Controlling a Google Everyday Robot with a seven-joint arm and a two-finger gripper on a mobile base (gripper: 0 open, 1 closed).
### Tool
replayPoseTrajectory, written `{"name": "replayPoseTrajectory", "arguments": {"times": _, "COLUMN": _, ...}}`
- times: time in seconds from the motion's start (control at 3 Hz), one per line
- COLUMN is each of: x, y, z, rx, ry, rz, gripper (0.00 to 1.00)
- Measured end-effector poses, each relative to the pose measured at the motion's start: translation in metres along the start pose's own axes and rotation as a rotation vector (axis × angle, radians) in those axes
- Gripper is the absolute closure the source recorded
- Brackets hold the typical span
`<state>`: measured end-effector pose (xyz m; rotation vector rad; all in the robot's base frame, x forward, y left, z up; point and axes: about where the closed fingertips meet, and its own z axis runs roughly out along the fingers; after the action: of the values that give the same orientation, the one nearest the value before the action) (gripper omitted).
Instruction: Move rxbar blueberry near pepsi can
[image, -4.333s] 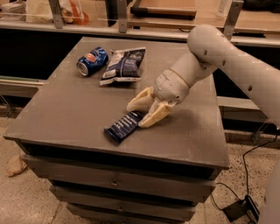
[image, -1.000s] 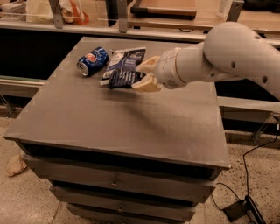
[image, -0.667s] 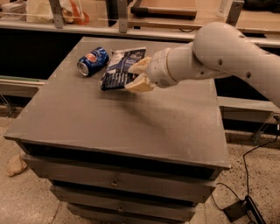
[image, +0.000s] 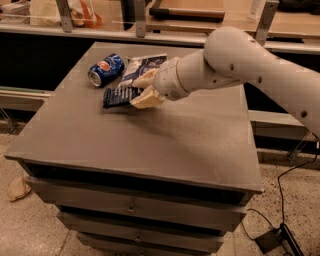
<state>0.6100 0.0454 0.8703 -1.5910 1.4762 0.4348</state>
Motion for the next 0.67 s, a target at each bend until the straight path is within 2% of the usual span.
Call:
{"name": "replayPoseTrajectory", "arguments": {"times": 0.33, "x": 0.0, "y": -0.005, "z": 0.013, "rx": -0.012, "ry": -0.013, "rz": -0.02, "gripper": 1.0}}
{"name": "replayPoseTrajectory", "arguments": {"times": 0.67, "x": 0.006, "y": -0.018, "z": 0.017, "rx": 0.016, "ry": -0.005, "rz": -0.035, "gripper": 1.0}}
